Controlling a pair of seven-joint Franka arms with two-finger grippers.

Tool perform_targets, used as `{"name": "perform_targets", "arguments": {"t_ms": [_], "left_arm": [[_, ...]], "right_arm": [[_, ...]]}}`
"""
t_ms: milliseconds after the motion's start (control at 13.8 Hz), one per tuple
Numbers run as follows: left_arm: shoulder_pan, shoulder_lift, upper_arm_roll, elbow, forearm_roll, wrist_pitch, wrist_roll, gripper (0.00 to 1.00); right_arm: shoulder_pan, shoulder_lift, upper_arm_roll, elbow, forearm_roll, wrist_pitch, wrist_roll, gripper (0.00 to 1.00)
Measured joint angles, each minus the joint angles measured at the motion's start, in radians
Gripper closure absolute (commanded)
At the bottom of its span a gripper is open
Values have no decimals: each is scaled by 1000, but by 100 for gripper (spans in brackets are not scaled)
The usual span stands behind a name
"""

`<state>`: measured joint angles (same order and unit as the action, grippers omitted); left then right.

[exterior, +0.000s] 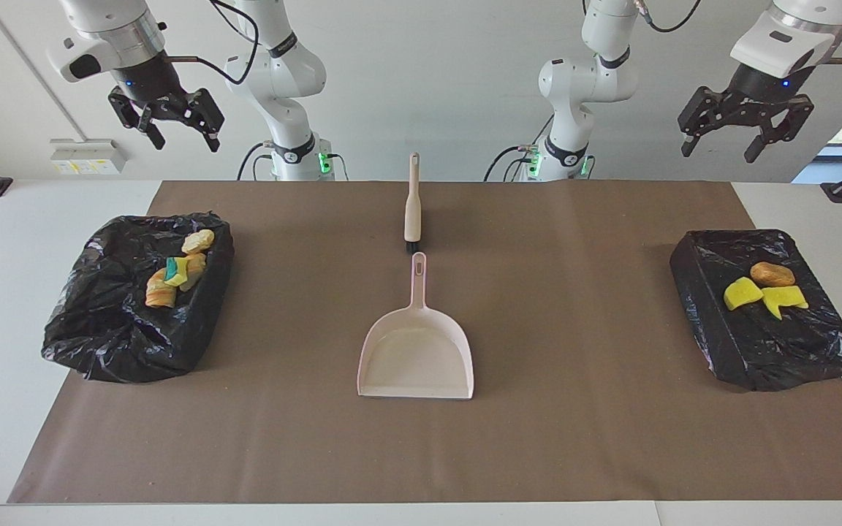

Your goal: Sweep and dump trash in bin

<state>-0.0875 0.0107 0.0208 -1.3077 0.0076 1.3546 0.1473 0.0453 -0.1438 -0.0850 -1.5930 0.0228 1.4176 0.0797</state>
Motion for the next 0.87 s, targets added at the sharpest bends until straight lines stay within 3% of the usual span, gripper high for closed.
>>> {"name": "perform_targets", "arguments": {"t_ms": [867], "left_arm": [[2,-47,-2,-59,-22,-16,0,0]], "right_arm": [[0,0,0,0,0,0,0,0]]}}
